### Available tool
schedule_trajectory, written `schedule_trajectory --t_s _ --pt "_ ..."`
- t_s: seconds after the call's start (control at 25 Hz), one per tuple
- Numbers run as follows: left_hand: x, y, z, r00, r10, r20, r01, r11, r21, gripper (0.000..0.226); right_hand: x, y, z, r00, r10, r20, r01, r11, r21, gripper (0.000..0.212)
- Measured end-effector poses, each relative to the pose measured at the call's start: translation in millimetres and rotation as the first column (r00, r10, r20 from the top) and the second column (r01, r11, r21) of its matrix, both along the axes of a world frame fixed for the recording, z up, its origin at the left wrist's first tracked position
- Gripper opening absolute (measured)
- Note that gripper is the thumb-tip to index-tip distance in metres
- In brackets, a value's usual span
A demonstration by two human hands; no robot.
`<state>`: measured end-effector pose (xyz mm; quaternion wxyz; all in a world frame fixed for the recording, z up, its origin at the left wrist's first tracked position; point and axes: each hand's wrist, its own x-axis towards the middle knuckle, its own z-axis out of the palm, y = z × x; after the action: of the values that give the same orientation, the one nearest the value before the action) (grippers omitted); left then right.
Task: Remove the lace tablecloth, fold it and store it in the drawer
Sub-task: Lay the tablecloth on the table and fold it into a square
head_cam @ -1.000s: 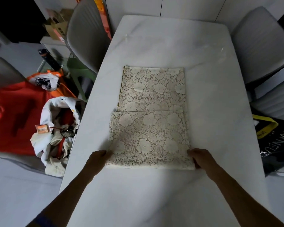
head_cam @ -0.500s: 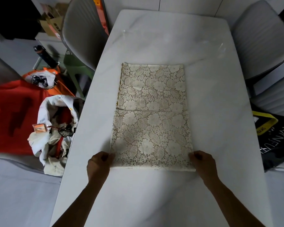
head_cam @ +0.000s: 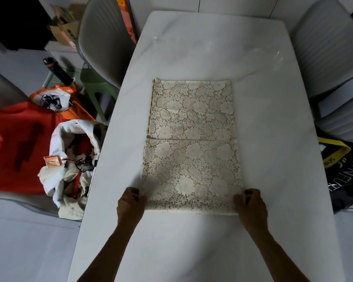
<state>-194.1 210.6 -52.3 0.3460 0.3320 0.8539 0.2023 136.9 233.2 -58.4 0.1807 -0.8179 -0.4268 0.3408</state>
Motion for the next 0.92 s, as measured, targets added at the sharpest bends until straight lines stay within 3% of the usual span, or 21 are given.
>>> schedule_trajectory --t_s 0.12,0.28,0.4,0.48,0.56,0.68,0.8,0.84,0.92 --pt "-6 1 5 0.991 0.025 0.135 -0.011 0.995 -0.098 0.012 13 0 9 0.992 -0.003 -0.129 -0.014 0.991 -0.131 0.019" --pt "-11 -20 32 0.938 0.082 0.338 -0.078 0.997 -0.025 0.017 15 -28 36 0.957 -0.042 -0.287 0.001 0.99 -0.142 0.013" --pt "-32 -48 67 0.829 -0.048 0.557 0.071 0.997 -0.02 0.046 32 -68 71 0.908 -0.035 -0.416 -0.003 0.996 -0.09 0.035" --pt "-47 -62 93 0.702 -0.136 0.699 0.217 0.976 -0.027 0.046 51 -84 96 0.849 -0.027 -0.528 -0.01 0.998 -0.068 0.042" --pt "-57 -66 115 0.679 -0.171 0.714 0.304 0.951 -0.061 0.042 62 -88 118 0.738 -0.061 -0.672 -0.018 0.994 -0.11 0.031" --pt "-64 -40 132 0.654 -0.064 0.753 0.191 0.978 -0.083 0.027 67 -62 138 0.627 -0.136 -0.767 -0.029 0.98 -0.198 0.025" --pt "-74 16 135 0.498 0.1 0.861 -0.013 0.994 -0.108 0.02 62 -5 146 0.517 -0.193 -0.834 0.028 0.978 -0.209 0.032" --pt "-76 35 134 0.466 0.086 0.881 -0.021 0.996 -0.086 0.013 59 15 147 0.53 -0.172 -0.83 0.022 0.982 -0.189 0.028" --pt "-74 75 127 0.532 -0.021 0.846 0.07 0.997 -0.02 0.008 48 57 141 0.667 -0.122 -0.735 0.019 0.989 -0.147 0.019"
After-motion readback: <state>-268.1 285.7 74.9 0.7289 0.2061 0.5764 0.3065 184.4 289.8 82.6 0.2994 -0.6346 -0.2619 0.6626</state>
